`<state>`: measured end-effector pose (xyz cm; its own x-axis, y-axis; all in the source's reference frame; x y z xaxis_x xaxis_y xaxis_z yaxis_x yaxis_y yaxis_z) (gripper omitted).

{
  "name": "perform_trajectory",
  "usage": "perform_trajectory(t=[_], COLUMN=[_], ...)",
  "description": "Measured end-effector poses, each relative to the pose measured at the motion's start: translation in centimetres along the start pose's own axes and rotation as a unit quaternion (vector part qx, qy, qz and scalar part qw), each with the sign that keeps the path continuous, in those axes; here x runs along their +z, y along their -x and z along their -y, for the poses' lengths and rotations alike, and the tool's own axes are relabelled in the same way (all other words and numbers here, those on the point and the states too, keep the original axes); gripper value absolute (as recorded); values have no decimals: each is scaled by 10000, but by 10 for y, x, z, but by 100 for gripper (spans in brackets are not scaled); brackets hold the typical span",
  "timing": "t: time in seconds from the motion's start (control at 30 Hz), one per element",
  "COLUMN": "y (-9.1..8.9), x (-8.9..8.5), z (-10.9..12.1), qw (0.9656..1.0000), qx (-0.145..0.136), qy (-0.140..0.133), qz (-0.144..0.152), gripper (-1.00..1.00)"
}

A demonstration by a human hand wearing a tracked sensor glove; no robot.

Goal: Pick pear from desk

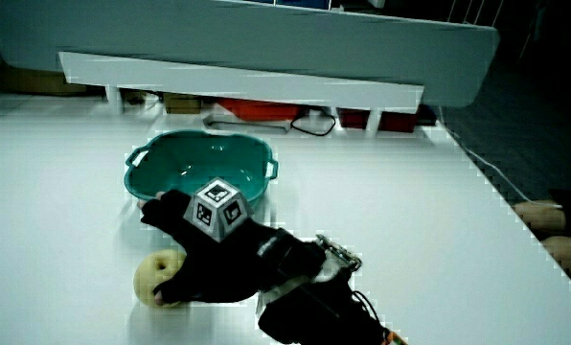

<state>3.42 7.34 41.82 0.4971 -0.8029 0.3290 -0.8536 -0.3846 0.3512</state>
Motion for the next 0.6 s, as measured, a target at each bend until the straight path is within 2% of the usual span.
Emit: perform_trajectory(t=[0.03,0.1,0.2,0.23,0.43,0.47,0.5,0.53,0.57,0.6], y=[2,6,12,15,18,18,18,17,17,16], x=[-1,-3,-8,-11,-13,-13,-15,-16,-14,-16], z=[-3,-8,-16,-19,-21,-21,-21,-21,-20,-20], qw=[10000,9999,9997,9994,9978,9974,9972,9977,9973,9964], qx=[34,86,235,209,145,131,135,123,103,106], qy=[-91,102,28,4,-64,-114,-303,-376,-427,-650], qz=[-10,51,-1,281,648,697,675,553,595,538], gripper=[0,0,0,0,0,0,0,8,17,25])
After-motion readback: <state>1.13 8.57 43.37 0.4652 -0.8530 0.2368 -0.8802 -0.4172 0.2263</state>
